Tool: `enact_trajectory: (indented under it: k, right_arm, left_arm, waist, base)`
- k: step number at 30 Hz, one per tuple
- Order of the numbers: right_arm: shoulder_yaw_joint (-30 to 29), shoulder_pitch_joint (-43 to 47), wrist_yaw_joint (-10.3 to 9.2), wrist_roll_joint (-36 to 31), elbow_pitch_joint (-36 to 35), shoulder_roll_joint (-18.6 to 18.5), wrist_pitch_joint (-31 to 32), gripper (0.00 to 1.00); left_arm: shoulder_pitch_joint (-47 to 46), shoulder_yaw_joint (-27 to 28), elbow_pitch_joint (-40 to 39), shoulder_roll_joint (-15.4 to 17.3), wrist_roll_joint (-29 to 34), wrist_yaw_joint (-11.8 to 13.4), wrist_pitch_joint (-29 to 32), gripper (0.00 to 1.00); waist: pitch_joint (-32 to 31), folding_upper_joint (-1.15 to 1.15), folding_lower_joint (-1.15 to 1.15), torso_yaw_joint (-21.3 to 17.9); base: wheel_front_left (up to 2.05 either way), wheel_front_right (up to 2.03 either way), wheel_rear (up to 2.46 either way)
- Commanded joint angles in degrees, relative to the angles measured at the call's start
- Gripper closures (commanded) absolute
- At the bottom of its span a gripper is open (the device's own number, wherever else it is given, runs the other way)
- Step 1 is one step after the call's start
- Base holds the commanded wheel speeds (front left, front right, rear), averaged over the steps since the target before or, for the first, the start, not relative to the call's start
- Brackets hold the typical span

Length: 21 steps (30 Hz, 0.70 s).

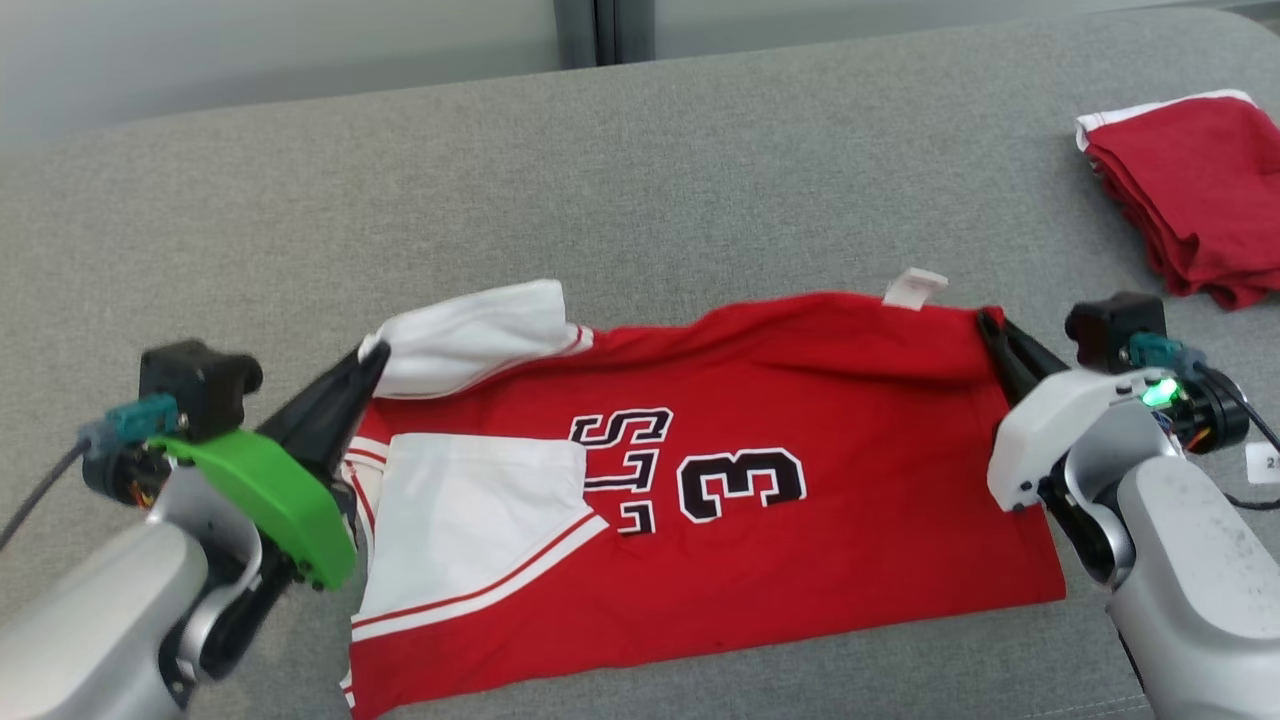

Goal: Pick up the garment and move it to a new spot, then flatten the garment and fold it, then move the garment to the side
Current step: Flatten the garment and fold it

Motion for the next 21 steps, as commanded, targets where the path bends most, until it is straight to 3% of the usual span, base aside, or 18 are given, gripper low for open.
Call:
enact_trajectory:
  k: [1,6,15,16,18,19,20,21]
  right_arm:
    - [-0.6,2.2,-0.06,0.7,-1.1,-0.4,-0.5,1.0]
    - [-2.9,8.1,-0.06,0.5,-4.4,-0.1,-0.2,1.0]
    - [-5.8,14.1,-0.06,-1.4,-7.1,1.7,0.1,1.0]
    - [-6.0,14.5,-0.06,-1.6,-7.3,1.9,-0.1,0.92]
    - [-6.6,15.5,-0.06,-2.3,-7.4,2.6,-0.3,0.6]
    - [-7.0,16.0,-0.06,-2.4,-7.5,3.1,-0.5,0.13]
    - [-7.5,16.5,-0.06,-2.7,-7.7,3.5,-1.0,0.0]
    - [-8.1,17.1,-0.06,-3.0,-7.9,3.8,-1.3,0.0]
  left_arm:
    - [3.0,0.3,-1.3,0.7,-0.9,1.2,-1.3,1.0]
    - [11.5,0.0,-5.7,1.1,-3.7,4.4,-4.9,1.0]
    - [19.2,-0.5,-6.2,-1.3,-6.5,6.1,-7.6,1.0]
    - [19.6,-0.5,-5.8,-1.5,-6.7,6.1,-7.8,1.0]
    - [20.6,-0.7,-4.7,-2.4,-7.3,5.9,-8.0,1.0]
    - [21.0,-0.7,-4.2,-2.7,-7.2,5.8,-8.1,1.0]
    - [21.4,-0.4,-3.7,-3.2,-7.3,5.8,-8.4,1.0]
    - [22.0,0.0,-3.4,-3.7,-7.5,5.8,-8.7,0.56]
  waist:
    - [-2.8,0.0,0.0,1.1]
    - [-4.5,0.0,0.0,1.3]
    - [-5.5,0.0,0.0,1.7]
    - [-5.5,0.0,0.0,1.7]
    - [-5.7,0.0,0.0,1.6]
    - [-5.7,0.0,0.0,1.5]
    - [-5.8,0.0,0.0,1.4]
    - [-5.9,0.0,0.0,1.4]
  base:
    - [0.0,0.0,0.0]
    - [0.0,0.0,0.0]
    - [0.0,0.0,0.0]
    - [0.0,0.0,0.0]
    - [0.0,0.0,0.0]
    - [0.0,0.0,0.0]
    - [0.0,0.0,0.0]
    - [0.0,0.0,0.0]
